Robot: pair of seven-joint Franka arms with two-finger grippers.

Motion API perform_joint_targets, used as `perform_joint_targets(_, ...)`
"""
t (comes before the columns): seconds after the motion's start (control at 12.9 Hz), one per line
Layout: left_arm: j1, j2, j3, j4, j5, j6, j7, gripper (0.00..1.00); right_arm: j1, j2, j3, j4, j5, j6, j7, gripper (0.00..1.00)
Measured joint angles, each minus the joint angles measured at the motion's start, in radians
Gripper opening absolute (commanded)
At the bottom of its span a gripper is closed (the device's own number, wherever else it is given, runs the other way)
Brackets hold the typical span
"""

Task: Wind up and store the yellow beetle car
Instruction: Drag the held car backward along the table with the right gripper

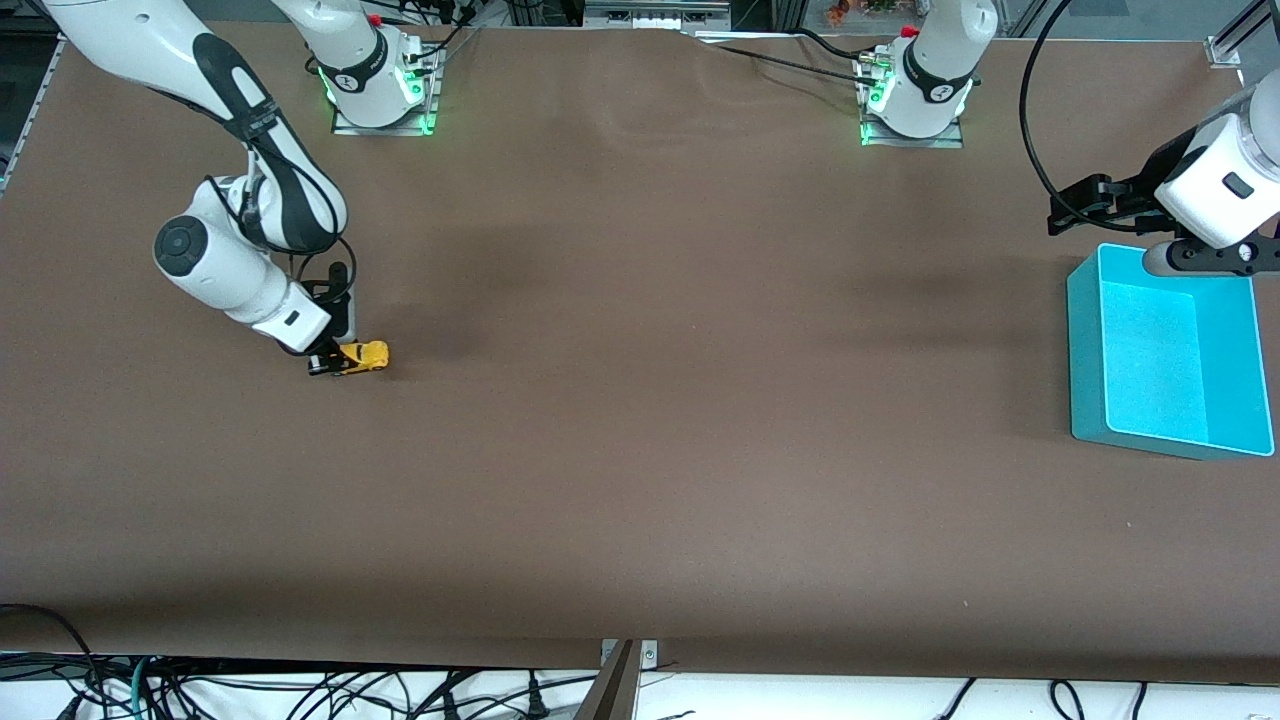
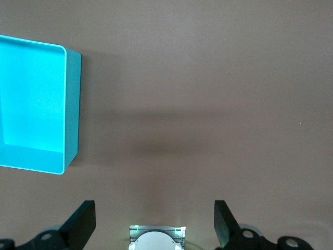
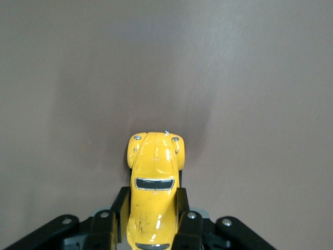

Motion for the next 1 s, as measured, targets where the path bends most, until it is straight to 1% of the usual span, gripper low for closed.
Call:
perform_joint_targets(0.23, 0.0, 0.0, 0.0, 0.0, 0.0, 0.0, 0.0, 1.0, -0.043, 0.001, -0.035, 0.007, 0.0, 0.0, -0.081, 0.18)
perform_joint_targets(0.39, 0.0, 0.0, 0.0, 0.0, 0.0, 0.0, 0.0, 1.0, -0.086, 0.004, -0.042, 0.012, 0.0, -0.001, -0.13, 0.19)
perform_joint_targets(0.54, 0.0, 0.0, 0.0, 0.0, 0.0, 0.0, 0.0, 1.0, -0.118, 0.004, -0.046, 0.015, 0.0, -0.002, -0.15, 0.26)
perform_joint_targets(0.69, 0.0, 0.0, 0.0, 0.0, 0.0, 0.0, 0.0, 1.0, -0.124, 0.006, -0.05, 0.02, 0.001, -0.012, -0.151, 0.42)
perform_joint_targets(0.77, 0.0, 0.0, 0.0, 0.0, 0.0, 0.0, 0.0, 1.0, -0.124, 0.008, -0.05, 0.029, 0.001, -0.034, -0.15, 0.67)
perform_joint_targets(0.85, 0.0, 0.0, 0.0, 0.0, 0.0, 0.0, 0.0, 1.0, -0.124, 0.012, -0.051, 0.04, 0.002, -0.064, -0.148, 1.0)
perform_joint_targets(1.0, 0.0, 0.0, 0.0, 0.0, 0.0, 0.0, 0.0, 1.0, -0.124, 0.02, -0.05, 0.069, 0.002, -0.108, -0.138, 1.0)
